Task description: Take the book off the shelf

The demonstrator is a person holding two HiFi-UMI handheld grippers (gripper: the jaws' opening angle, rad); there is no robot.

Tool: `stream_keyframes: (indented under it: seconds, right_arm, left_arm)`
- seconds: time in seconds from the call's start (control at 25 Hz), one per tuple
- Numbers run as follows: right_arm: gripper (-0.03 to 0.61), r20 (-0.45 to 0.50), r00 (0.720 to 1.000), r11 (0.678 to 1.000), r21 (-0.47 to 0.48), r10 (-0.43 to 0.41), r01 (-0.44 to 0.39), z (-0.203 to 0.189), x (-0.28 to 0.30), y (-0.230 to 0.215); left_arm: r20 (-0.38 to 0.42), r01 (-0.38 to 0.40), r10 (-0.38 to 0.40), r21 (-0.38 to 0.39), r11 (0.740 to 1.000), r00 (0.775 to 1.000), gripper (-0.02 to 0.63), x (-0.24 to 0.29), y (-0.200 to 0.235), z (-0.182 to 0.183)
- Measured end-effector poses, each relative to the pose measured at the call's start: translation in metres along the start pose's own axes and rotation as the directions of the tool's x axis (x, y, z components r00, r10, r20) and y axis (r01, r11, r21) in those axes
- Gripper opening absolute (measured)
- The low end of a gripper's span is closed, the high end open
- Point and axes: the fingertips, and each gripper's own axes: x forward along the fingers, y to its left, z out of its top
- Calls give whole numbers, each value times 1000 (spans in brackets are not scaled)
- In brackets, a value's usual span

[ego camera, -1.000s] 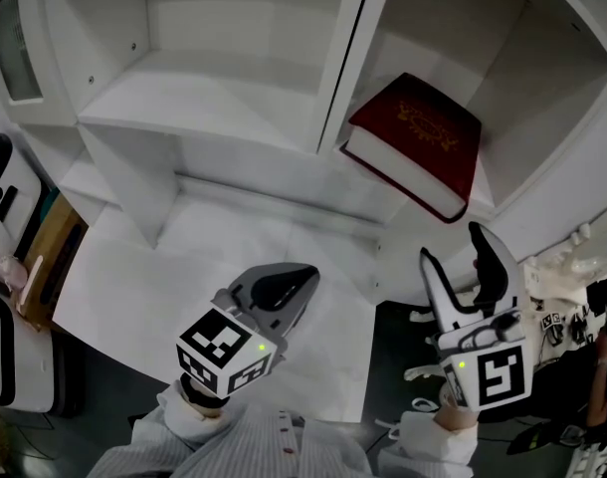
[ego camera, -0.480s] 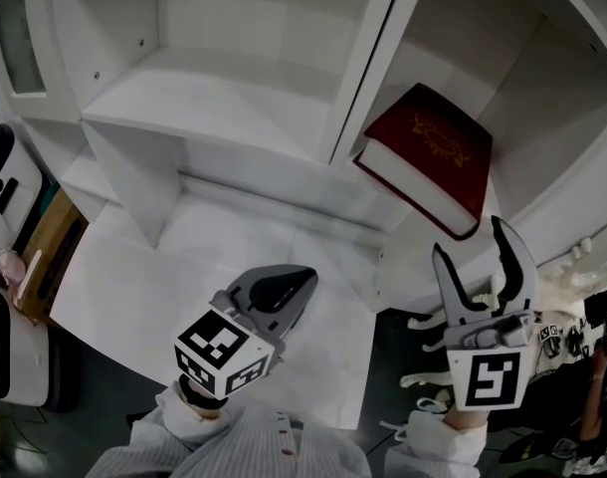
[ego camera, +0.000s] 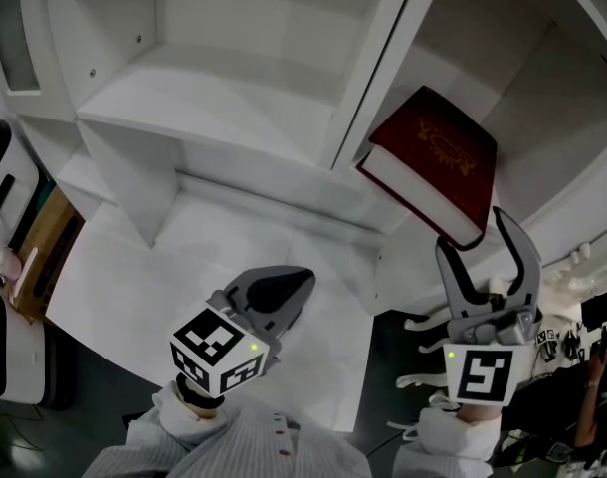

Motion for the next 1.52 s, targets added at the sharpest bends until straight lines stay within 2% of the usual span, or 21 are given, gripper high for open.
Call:
stream_keyframes:
  seconds: [0.48,0.92,1.12,1.52]
  right_arm:
    - [255,73,997,990,-143,24,-13,3,22,2]
    - [255,124,991,986,-161,51,-30,5,37,1]
    - [255,145,989,989,-151,30,-8,9,35,-3]
    - [253,124,992,983,-183,18,5,15,31,-1]
  left_arm:
    - [2,2,-2,-30,1000,1000,9,6,9,-1]
    - [3,-20,20,-42,999,1000,9,6,15,-5]
    - [5,-25,25,-41,999,1000,9,4,16,-4]
    - [15,-22,23,-37,999,1000,9,-2,13,0]
